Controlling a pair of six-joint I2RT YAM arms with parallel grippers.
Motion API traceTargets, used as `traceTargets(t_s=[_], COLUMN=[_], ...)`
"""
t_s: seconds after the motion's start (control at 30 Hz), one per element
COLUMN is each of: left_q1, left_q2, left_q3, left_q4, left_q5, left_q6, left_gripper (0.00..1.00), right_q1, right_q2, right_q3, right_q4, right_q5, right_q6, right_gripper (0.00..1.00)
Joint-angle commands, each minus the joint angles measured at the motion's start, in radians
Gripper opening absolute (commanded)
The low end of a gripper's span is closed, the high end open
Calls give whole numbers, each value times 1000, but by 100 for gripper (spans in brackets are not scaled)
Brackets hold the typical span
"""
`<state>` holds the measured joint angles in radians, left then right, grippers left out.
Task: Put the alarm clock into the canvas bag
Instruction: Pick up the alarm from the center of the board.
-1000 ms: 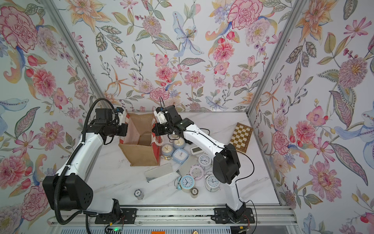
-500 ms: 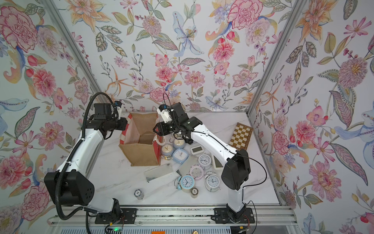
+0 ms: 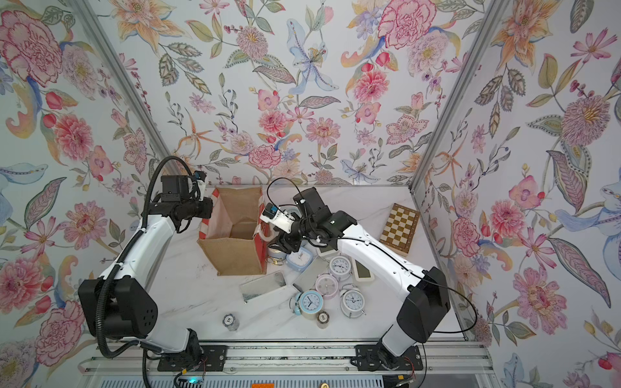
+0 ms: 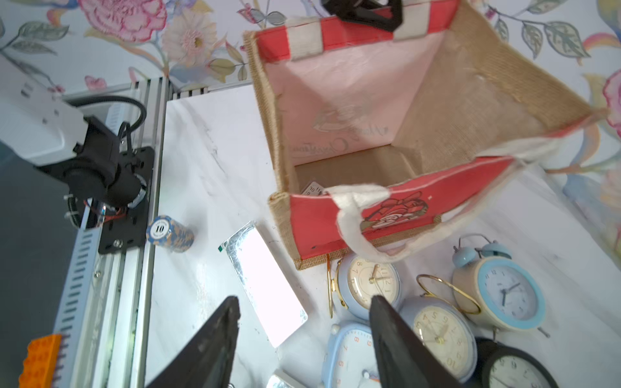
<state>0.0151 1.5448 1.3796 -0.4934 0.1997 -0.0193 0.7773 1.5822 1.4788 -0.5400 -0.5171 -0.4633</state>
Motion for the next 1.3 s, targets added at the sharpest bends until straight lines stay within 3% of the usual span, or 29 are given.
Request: traceTargets(t_s=[0.0, 0.2, 0.43, 0.77, 1.27], left_q1=[6, 7, 8, 8, 6], left_q2=[-9, -21, -26, -10, -45], left_q3=[-28, -48, -44, -25, -113], left_q4=[26, 56, 58, 49, 136], left_q5=[22, 54, 59, 70, 87], left_q6=[14, -9, -34, -9, 4], left_gripper=[15, 7, 6, 5, 4], right_q1=[28, 141, 230, 295, 309], right_q2=[-38, -14, 135, 342, 541], right_q3=[-31, -106, -50, 41, 204], right_q4=[-46, -78, -154, -156, -203], right_q5=[-72, 71, 189, 234, 326], right_q6=[-237, -511, -635, -631, -544], right_gripper=[64, 64, 58, 61, 85])
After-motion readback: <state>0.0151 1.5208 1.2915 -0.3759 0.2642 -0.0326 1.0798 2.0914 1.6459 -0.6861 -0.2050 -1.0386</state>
